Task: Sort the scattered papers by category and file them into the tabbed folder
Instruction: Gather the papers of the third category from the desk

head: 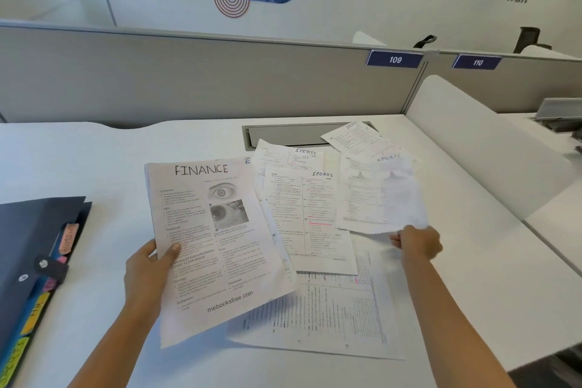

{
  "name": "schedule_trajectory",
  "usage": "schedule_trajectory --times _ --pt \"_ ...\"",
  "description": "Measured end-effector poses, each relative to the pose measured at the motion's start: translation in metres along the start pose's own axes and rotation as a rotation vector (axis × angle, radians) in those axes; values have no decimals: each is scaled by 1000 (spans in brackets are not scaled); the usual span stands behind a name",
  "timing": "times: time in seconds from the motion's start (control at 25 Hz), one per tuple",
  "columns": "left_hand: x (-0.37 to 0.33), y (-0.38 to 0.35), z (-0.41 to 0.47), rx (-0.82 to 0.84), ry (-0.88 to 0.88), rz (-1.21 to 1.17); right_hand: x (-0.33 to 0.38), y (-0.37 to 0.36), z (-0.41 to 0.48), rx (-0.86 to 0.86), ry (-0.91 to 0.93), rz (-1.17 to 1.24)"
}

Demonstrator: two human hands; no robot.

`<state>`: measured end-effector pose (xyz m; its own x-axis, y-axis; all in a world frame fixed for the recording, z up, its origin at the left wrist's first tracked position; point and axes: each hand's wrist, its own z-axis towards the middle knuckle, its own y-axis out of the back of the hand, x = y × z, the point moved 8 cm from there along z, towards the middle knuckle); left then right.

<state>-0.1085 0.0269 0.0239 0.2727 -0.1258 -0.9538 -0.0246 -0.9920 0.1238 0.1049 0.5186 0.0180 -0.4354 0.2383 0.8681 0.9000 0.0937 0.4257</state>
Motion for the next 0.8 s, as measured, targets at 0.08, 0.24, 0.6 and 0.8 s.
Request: schedule_trajectory --times 0.08,0.24,0.6,0.8 --pt "-1 -4 -1 7 1 -4 -17 17 0 -37 1 5" --pt "-4 -12 -4 31 -4 -4 -36 30 -13 -41 -49 99" --pt "-4 -23 -10 62 -12 -7 -10 -29 -59 184 407 -640" --pt "-5 -29 -16 83 -13 -31 -18 -75 -84 460 581 -728"
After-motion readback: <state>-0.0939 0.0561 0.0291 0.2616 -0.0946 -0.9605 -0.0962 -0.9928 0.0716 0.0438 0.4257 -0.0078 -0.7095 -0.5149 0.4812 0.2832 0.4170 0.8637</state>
